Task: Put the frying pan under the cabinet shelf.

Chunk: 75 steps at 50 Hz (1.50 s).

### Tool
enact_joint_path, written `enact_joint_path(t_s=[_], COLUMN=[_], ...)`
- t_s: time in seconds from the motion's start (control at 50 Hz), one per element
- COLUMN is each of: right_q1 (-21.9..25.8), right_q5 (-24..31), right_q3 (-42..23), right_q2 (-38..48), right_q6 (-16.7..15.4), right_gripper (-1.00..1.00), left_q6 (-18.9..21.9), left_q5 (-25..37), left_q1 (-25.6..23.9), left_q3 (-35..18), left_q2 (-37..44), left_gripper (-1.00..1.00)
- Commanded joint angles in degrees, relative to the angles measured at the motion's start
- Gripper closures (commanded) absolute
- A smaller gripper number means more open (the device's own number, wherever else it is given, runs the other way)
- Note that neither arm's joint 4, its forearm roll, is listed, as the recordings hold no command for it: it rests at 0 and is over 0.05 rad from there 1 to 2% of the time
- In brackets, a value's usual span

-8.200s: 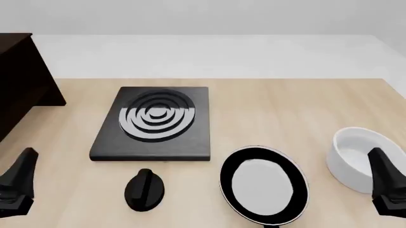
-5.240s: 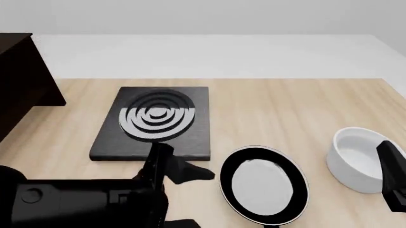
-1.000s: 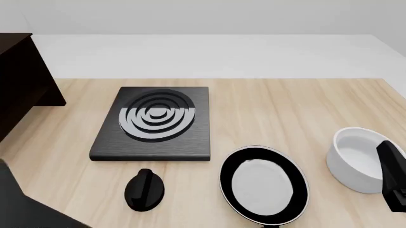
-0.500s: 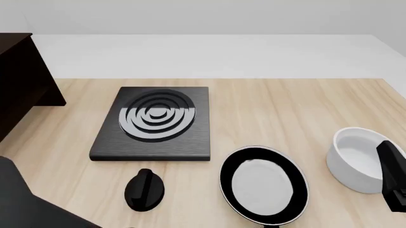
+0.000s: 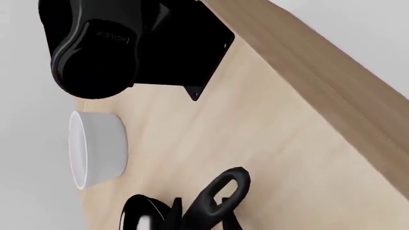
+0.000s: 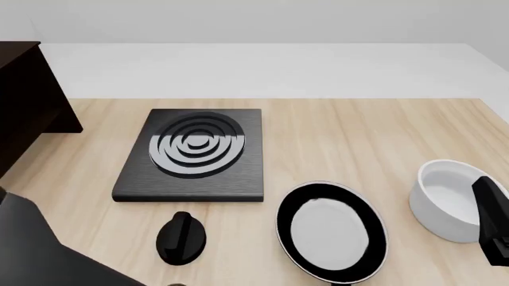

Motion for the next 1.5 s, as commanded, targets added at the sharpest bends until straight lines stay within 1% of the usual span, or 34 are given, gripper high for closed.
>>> enact_joint_path(t_s=[0.02,0.1,0.16,0.18,0.22,0.26,0.3,0.34,0.4,0.46,0.5,0.52,0.54,0.6,0.64,0.7,0.72,0.76,0.82,0.86,0.92,1.02,1.04,1.08,1.1,1.14,1.16,1.24,1.3,1.34,1.38,1.42,1.44,1.5], right_q1=[0.0,-0.01,-0.01,-0.01,0.0,0.0,0.0,0.01,-0.01,-0.01,0.02,-0.01,0.0,0.0,0.0,0.0,0.0,0.0,0.0,0.0,0.0,-0.01,0.0,0.0,0.0,0.0,0.01,-0.01,-0.02,0.0,0.0,-0.01,-0.01,0.0], right_q5=[0.0,0.0,0.01,0.0,0.0,0.0,-0.01,0.0,0.01,0.0,0.0,0.01,-0.01,-0.01,0.0,0.0,0.0,0.0,0.0,0.0,0.0,0.0,0.01,-0.01,0.01,0.0,0.0,0.0,-0.02,-0.01,-0.01,-0.01,0.0,0.0], right_q3=[0.0,0.0,0.0,0.0,0.0,0.0,0.0,0.0,0.0,0.0,0.0,0.0,0.0,0.0,0.0,0.0,0.0,0.0,0.0,0.0,0.0,0.0,0.0,0.0,0.0,0.0,0.0,0.0,0.0,0.0,0.0,0.0,0.0,0.0], right_q2=[0.0,0.0,0.0,0.0,0.0,0.0,0.0,0.0,0.0,0.0,0.0,0.0,0.0,0.0,0.0,0.0,0.0,0.0,0.0,0.0,0.0,0.0,0.0,0.0,0.0,0.0,0.0,0.0,0.0,0.0,0.0,0.0,0.0,0.0], right_q6=[0.0,0.01,0.0,0.0,0.0,0.0,-0.01,0.0,-0.01,0.0,-0.02,0.0,0.0,-0.01,-0.01,-0.01,-0.01,-0.01,0.0,-0.01,0.0,0.01,-0.01,0.0,0.0,-0.01,0.02,0.0,0.0,0.0,0.0,0.0,0.01,0.01], right_gripper=[-1.0,-1.0,-1.0,-1.0,-1.0,-1.0,-1.0,-1.0,-1.0,-1.0,-1.0,-1.0,-1.0,-1.0,-1.0,-1.0,-1.0,-1.0,-1.0,-1.0,-1.0,-1.0,-1.0,-1.0,-1.0,-1.0,-1.0,-1.0,-1.0,-1.0,-1.0,-1.0,-1.0,-1.0], left_q6=[1.38,1.74,4.18,2.03,5.67,5.53,7.77,6.34,8.0,10.55,17.67,18.75,18.1,17.95,19.82,20.01,21.54,20.82,21.74,23.19,29.14,28.59,31.34,31.59,33.3,32.66,34.47,34.81,36.76,35.73,37.95,37.14,38.9,38.01], left_q5=[-0.51,-0.33,-1.51,0.11,0.3,1.09,1.38,2.21,2.21,1.63,-1.74,-2.52,-0.52,-0.7,-1.93,-1.96,-2.64,-0.79,-1.46,-1.07,-4.76,-2.48,-3.93,-3.81,-4.29,-2.79,-2.72,-1.11,-3.15,-1.79,-3.12,-1.76,-2.81,-1.8], left_q1=[0.0,0.49,0.36,0.37,1.64,2.81,2.96,2.25,2.54,3.3,6.44,6.46,6.14,4.98,4.41,3.48,3.89,3.59,3.67,4.52,6.7,5.75,6.46,5.83,6.03,5.03,5.26,5.03,5.18,4.4,4.94,4.45,4.75,4.17], left_q3=[-0.82,-0.8,1.5,0.52,0.54,-1.21,-0.01,0.8,1.99,2.87,2.68,3.37,3.68,5.48,7.48,8.69,8.89,8.59,8.67,8.15,8.42,9.59,10.3,10.57,11.22,11.45,11.89,11.27,11.64,11.54,11.92,11.71,12.17,12.06], left_q2=[5.43,5.71,5.27,3.97,4.81,4.54,4.63,2.38,0.72,-0.24,2.39,2.05,0.98,-1.02,-1.74,-4.02,-4.07,-6.31,-7.79,-8.19,-6.89,-10.47,-9.72,-11.51,-11.46,-14.15,-14.95,-18.54,-19.12,-20.96,-20.7,-22.08,-22.03,-23.62], left_gripper=[1.0,1.0,1.0,1.0,1.0,1.0,1.0,1.0,1.0,1.0,1.0,1.0,1.0,1.0,1.0,1.0,1.0,1.0,1.0,1.0,1.0,1.0,1.0,1.0,1.0,1.0,1.0,1.0,1.0,1.0,1.0,1.0,1.0,1.0])
